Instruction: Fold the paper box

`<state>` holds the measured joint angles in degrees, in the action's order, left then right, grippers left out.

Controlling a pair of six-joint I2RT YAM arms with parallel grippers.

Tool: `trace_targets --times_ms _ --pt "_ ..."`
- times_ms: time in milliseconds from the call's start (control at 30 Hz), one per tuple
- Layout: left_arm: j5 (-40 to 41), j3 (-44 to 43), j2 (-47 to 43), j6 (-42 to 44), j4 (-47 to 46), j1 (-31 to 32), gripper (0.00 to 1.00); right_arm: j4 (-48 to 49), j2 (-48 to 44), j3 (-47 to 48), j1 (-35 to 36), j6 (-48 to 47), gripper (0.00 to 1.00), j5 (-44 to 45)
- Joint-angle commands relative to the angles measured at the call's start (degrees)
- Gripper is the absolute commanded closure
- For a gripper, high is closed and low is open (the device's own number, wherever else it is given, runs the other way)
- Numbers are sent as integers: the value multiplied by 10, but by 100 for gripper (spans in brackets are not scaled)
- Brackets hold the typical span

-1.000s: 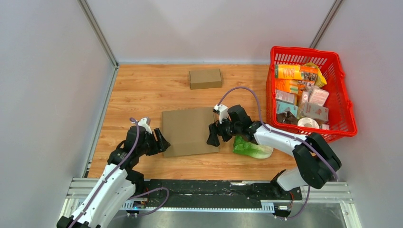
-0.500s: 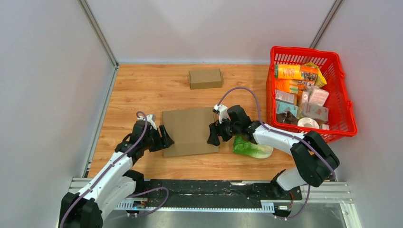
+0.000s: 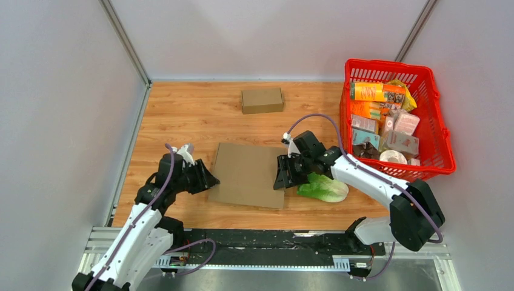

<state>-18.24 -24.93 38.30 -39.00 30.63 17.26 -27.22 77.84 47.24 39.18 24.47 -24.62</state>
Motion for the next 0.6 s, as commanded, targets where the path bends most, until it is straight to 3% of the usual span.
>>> trace_targets --times_ms 0,100,233,433,500,567 --pt "-216 -100 -48 -85 -28 13 50 -20 -27 129 19 137 47 -211" --pt "-252 -132 -60 -109 -28 13 49 -44 -23 158 3 187 46 -275" --pt "-269 -158 -68 -134 -43 13 48 28 -16 157 -25 303 45 -346" --pt "-255 -163 -68 -135 -21 13 47 58 34 183 -40 324 44 -347" --pt "-181 -163 -61 -88 40 13 45 1 55 209 -39 278 41 -290" --pt "-92 -159 -30 -45 45 13 43 3 65 205 -38 252 38 -260"
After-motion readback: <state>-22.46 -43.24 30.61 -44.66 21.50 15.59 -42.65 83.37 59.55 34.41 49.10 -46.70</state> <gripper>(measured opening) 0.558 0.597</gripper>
